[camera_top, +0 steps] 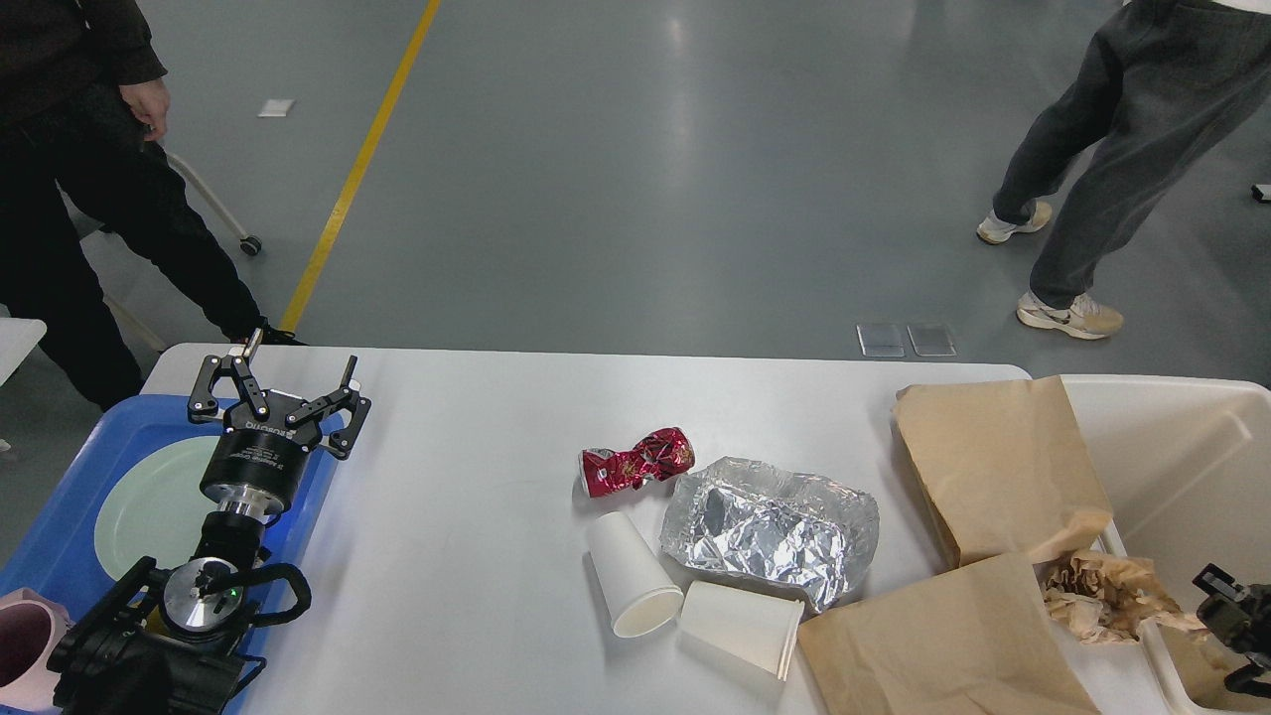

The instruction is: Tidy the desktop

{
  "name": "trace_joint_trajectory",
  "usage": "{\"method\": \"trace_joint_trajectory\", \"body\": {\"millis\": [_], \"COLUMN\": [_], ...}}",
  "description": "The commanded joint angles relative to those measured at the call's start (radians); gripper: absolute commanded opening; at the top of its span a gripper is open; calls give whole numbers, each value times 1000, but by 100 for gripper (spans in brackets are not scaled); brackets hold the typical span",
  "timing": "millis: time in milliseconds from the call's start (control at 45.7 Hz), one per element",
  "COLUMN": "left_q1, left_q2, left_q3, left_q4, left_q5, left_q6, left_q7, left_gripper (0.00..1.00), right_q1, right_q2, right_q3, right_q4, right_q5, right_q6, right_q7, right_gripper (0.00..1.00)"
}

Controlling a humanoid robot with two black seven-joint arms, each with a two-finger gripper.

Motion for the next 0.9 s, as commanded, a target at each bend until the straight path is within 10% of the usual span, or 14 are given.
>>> {"method": "trace_joint_trajectory", "body": {"millis": [0, 372, 875], "left_q1": [1, -1, 1], "left_q2": [0, 0, 0], "left_q3": [-1, 0, 0], "left_q4": [0, 0, 0], "left_q5": [0, 0, 0], "left_q6": [1, 1, 1], "left_q7": [0, 0, 0], "left_gripper": [96, 96, 96], "right_q1": [95, 712, 1528], "right_q2": [-75, -182, 100], "right_q3": [0, -460, -611], "right_q4": [124, 592, 987], "right_q5": [-9, -57, -40], "right_q6": [12, 281, 882], "right_q7": [-8, -16, -19], "right_gripper": [100, 100, 100]}}
